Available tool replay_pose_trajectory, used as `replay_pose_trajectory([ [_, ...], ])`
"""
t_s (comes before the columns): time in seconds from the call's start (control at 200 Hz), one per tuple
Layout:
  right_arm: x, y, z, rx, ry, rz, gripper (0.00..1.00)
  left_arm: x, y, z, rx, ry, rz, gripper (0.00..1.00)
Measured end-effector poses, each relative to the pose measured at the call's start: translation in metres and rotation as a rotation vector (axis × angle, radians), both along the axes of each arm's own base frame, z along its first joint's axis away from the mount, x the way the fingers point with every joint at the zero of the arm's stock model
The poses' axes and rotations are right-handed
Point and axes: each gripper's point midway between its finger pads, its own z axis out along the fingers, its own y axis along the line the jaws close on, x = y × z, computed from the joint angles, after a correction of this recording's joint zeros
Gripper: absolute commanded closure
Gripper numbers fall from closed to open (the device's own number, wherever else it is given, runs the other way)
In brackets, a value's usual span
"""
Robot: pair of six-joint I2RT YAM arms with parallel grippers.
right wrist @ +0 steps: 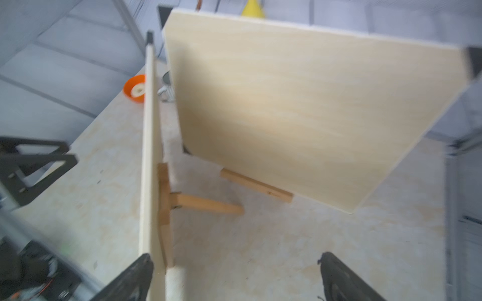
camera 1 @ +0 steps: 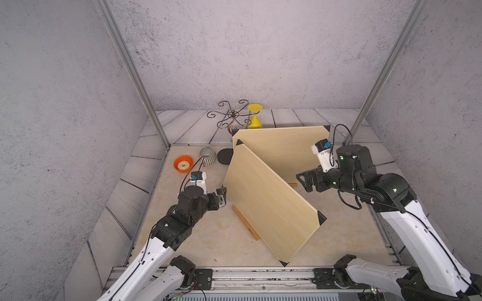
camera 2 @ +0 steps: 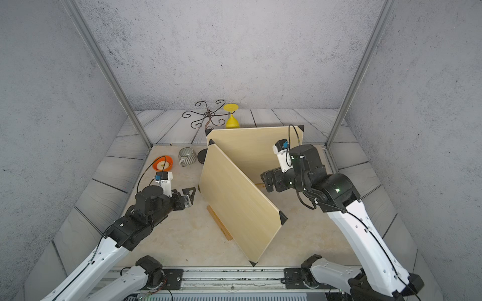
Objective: Assemble the easel
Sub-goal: Place the drawing board on the easel.
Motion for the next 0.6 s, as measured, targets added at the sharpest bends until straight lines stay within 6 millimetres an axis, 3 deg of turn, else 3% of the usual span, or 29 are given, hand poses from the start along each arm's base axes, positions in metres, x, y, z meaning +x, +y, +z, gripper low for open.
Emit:
replay_pose_trajectory([
  [0.16, 0.024, -0.065, -0.005, -0.048, -0.139, -0.313, 0.01, 0.024, 0.020, 0.016, 0.035, -0.016, 0.093, 0.03],
  [0.29, 0.039, -0.122, -0.045, -0.097, -0.169, -0.574, 0.01, 0.045, 0.057, 0.009, 0.086, -0.012, 0.233, 0.03],
  [0.455, 0.042, -0.183, -0.116, -0.160, -0.132, -0.837, 0.01, 0.057, 0.116, -0.033, 0.168, 0.030, 0.432, 0.03],
  [0.595, 0.043, -0.209, -0.178, -0.184, -0.064, -0.948, 0.01, 0.058, 0.148, -0.085, 0.281, 0.087, 0.527, 0.03],
])
